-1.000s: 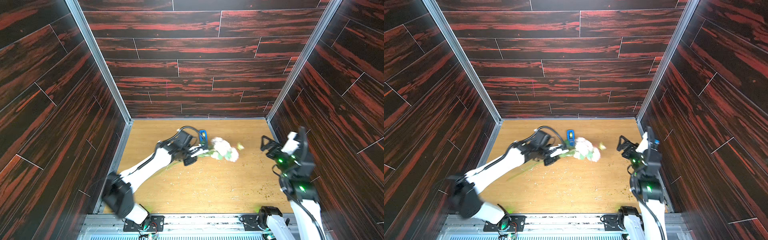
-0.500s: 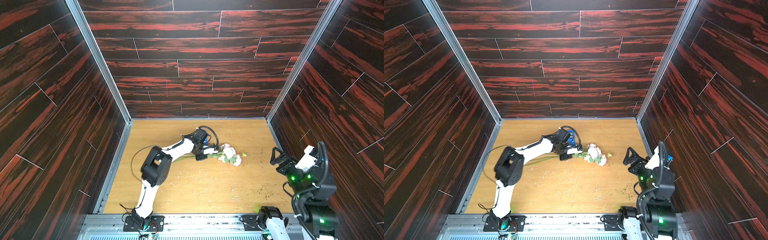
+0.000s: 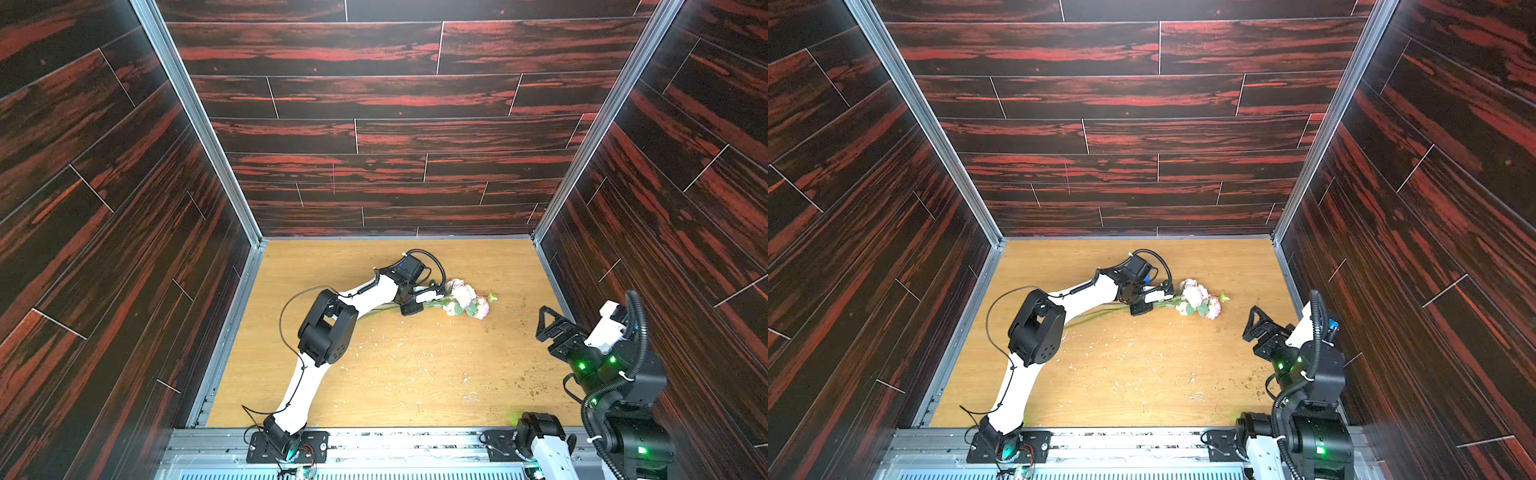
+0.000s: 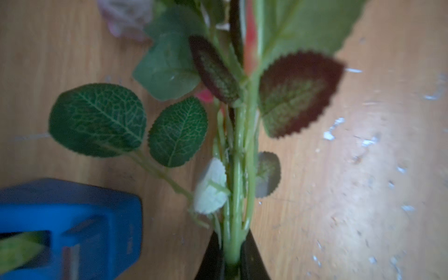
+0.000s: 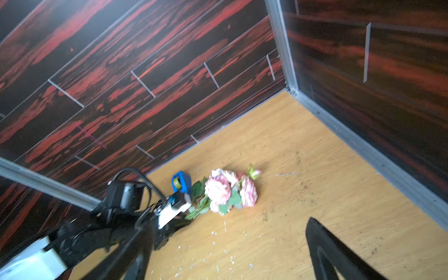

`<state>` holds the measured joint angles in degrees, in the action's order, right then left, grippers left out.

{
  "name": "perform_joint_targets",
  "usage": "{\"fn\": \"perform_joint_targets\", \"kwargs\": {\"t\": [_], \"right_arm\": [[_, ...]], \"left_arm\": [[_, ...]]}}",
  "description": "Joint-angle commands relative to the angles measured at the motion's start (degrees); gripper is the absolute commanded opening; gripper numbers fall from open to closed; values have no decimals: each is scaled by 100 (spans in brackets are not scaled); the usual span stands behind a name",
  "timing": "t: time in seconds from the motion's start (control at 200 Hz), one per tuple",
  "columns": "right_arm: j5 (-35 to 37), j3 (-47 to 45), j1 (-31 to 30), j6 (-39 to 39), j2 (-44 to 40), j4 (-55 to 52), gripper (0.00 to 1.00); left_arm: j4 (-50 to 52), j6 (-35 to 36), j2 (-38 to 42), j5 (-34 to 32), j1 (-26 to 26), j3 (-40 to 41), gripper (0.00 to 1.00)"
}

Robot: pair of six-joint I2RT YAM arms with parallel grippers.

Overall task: Wrap bouquets with tape
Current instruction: Place the unwrapped bouquet at the center of the board, then pull the tape from the tape cutter.

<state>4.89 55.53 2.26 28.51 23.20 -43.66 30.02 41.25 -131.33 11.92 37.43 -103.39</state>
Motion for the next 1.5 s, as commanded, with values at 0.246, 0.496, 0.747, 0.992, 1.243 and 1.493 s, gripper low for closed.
{"fn": "perform_joint_targets", "kwargs": {"t": [0.246, 0.496, 0.747, 0.992, 1.243, 1.493], "right_arm": [[-470, 187, -6, -131, 437, -206, 96], [-1319, 594, -11, -179, 1074, -25, 94], [-2762, 831, -45, 120, 2526, 794, 80], [-3205, 1497, -1164, 329, 4786, 1883, 64], [-3604, 2709, -1754, 749, 7259, 2309, 48], [-3926, 3878, -2006, 533, 9043, 1800, 43]], "left_arm": [[-786, -690, 853, 59, 6, 793, 71], [-2555, -1342, 2709, -300, -5, 2496, 70], [-3055, -1345, 4045, -531, -549, 3445, 69], [-2338, -3311, 3273, -1247, -1220, 2000, 59], [-1710, -3696, 1882, -1809, -1259, 558, 54], [517, -4476, -109, -637, -1478, -2178, 48]]}}
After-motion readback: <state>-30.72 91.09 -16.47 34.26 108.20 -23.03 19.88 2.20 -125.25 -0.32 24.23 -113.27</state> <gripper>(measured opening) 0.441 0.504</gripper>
